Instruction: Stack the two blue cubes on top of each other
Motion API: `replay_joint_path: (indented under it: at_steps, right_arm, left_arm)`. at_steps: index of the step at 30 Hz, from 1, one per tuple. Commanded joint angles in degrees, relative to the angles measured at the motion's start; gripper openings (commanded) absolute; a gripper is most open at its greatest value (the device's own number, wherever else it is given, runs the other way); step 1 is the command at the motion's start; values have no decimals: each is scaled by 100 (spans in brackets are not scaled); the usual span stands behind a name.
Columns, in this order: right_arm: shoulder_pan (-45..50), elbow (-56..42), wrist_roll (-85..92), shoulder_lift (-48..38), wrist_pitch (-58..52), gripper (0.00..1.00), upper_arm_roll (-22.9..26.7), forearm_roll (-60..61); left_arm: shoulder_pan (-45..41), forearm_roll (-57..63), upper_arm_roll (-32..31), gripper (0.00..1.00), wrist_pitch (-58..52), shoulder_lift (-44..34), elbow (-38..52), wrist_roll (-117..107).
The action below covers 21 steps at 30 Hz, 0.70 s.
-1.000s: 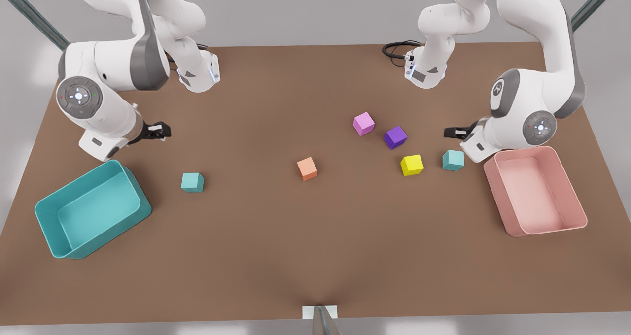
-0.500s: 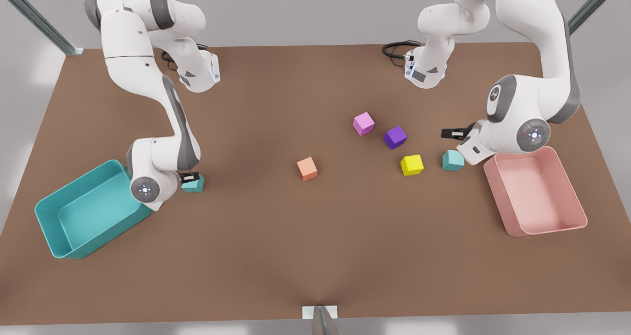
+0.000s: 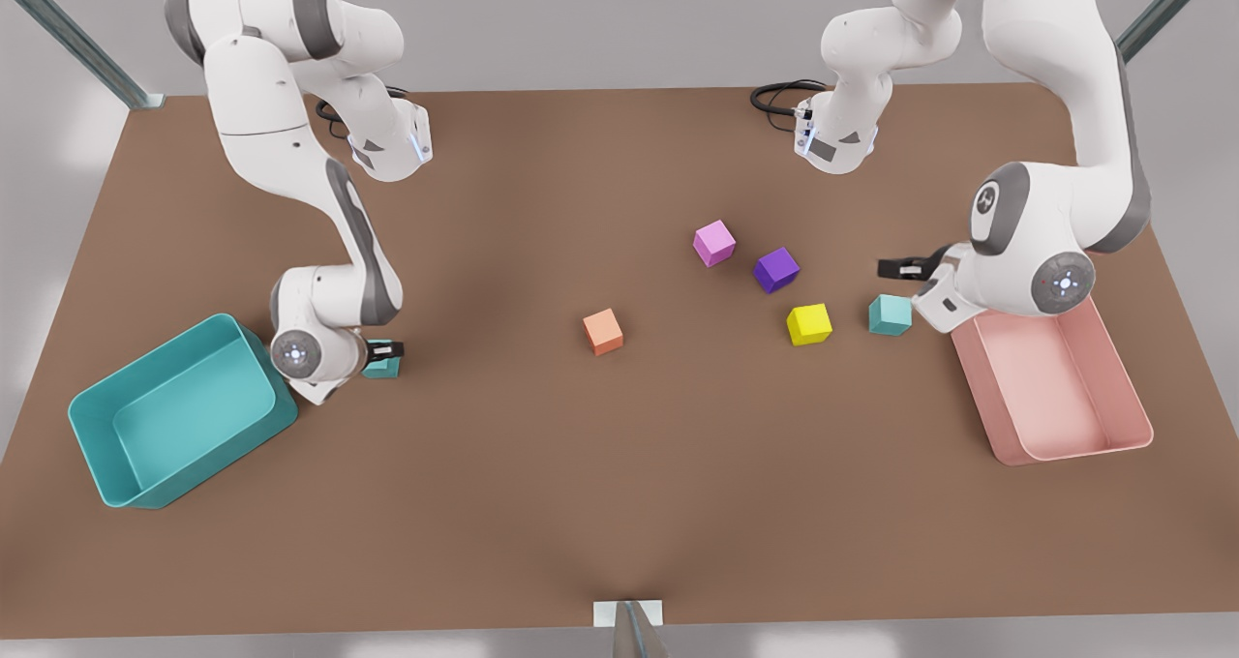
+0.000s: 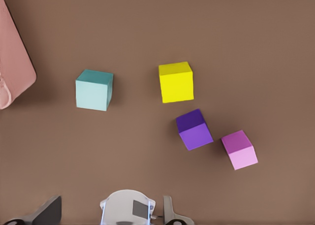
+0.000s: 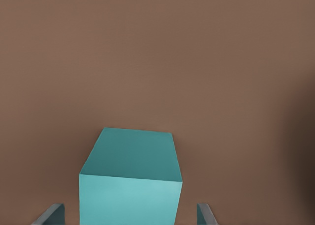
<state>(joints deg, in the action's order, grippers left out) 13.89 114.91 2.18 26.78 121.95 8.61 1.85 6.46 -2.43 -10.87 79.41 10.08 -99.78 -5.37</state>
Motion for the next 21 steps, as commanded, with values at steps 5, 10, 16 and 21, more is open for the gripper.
replay_joint_path:
  at_steps: [5, 10, 16, 21]
  right_arm:
    - [-1, -21, -7, 257, 347, 100, 1, 8]
    - [-1, -39, -7, 328, 347, 54, 1, 8]
    - [526, -1374, -331, 337, -1006, 53, -43, 421]
    - [2670, -3422, -3229, 1031, -1007, 53, -43, 1204]
  left_arm:
    - [224, 252, -11, 100, 803, 486, 2, -26]
    - [575, 393, -11, 100, 1814, 794, -59, 598]
    - [584, 393, -29, 100, 2351, 829, -393, 941]
    - [356, 384, 251, 100, 2692, 759, -1070, 335]
